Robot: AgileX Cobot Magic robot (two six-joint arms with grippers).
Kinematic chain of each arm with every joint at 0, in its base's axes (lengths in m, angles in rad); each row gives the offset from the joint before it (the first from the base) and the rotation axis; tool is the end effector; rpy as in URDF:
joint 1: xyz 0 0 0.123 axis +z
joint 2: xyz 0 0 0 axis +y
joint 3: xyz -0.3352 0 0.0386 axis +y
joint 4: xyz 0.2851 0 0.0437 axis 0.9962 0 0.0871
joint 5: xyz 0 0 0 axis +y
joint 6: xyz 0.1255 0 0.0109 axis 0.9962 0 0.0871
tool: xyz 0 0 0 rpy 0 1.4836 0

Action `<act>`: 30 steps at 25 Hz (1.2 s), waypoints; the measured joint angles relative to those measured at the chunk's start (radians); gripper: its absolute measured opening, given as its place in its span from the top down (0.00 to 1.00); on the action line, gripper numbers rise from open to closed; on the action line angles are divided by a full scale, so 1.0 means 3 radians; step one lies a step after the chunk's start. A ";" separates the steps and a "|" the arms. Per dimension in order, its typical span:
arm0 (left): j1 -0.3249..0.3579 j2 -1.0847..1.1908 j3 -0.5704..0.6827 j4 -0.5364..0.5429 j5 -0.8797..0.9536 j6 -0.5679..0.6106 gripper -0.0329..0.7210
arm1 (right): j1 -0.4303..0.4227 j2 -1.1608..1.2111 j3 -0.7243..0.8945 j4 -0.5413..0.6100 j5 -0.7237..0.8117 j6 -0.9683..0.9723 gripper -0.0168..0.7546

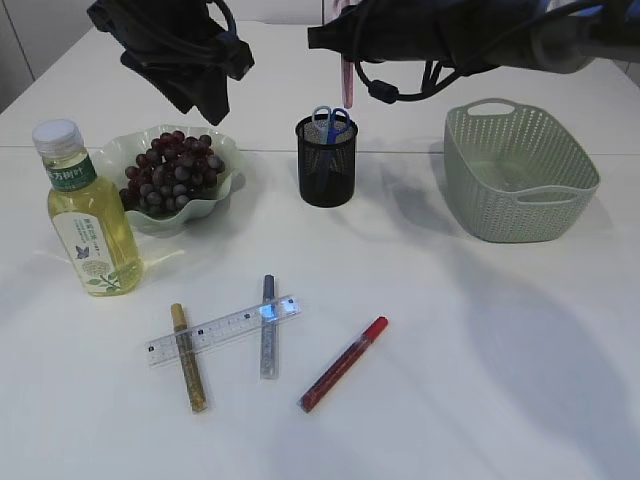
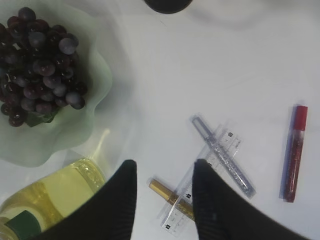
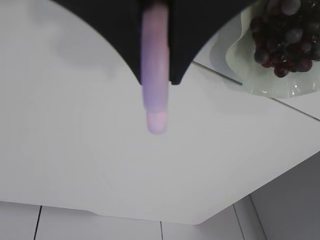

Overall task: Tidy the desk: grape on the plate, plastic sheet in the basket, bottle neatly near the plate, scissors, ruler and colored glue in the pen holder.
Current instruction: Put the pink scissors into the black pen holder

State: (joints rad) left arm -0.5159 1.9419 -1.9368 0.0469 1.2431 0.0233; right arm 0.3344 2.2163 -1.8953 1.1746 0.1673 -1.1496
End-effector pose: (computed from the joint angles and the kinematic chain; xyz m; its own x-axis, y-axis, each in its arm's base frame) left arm 0.4316 -0.2383 0.3482 -0.7788 0.4858 -0.3969 0.5077 0.8597 0.0560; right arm 0.5942 0.2270 0.2824 -0.2873 -0.0789 -0.9546 -0.4573 0.8870 0.0643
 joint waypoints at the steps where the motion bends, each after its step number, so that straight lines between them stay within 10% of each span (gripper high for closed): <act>1: 0.0000 0.0000 0.0000 0.0000 0.0000 0.0000 0.59 | 0.0000 0.0050 -0.0062 0.0002 -0.0021 0.0000 0.89; 30: 0.0000 0.0000 0.0000 0.0089 0.0000 0.0000 0.59 | 0.0056 0.0669 -0.0649 0.0216 -0.0262 -0.0070 0.89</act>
State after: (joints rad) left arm -0.5159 1.9419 -1.9368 0.0735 1.2431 0.0233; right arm 0.3513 2.4171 -2.0899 1.2392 0.0886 -1.1707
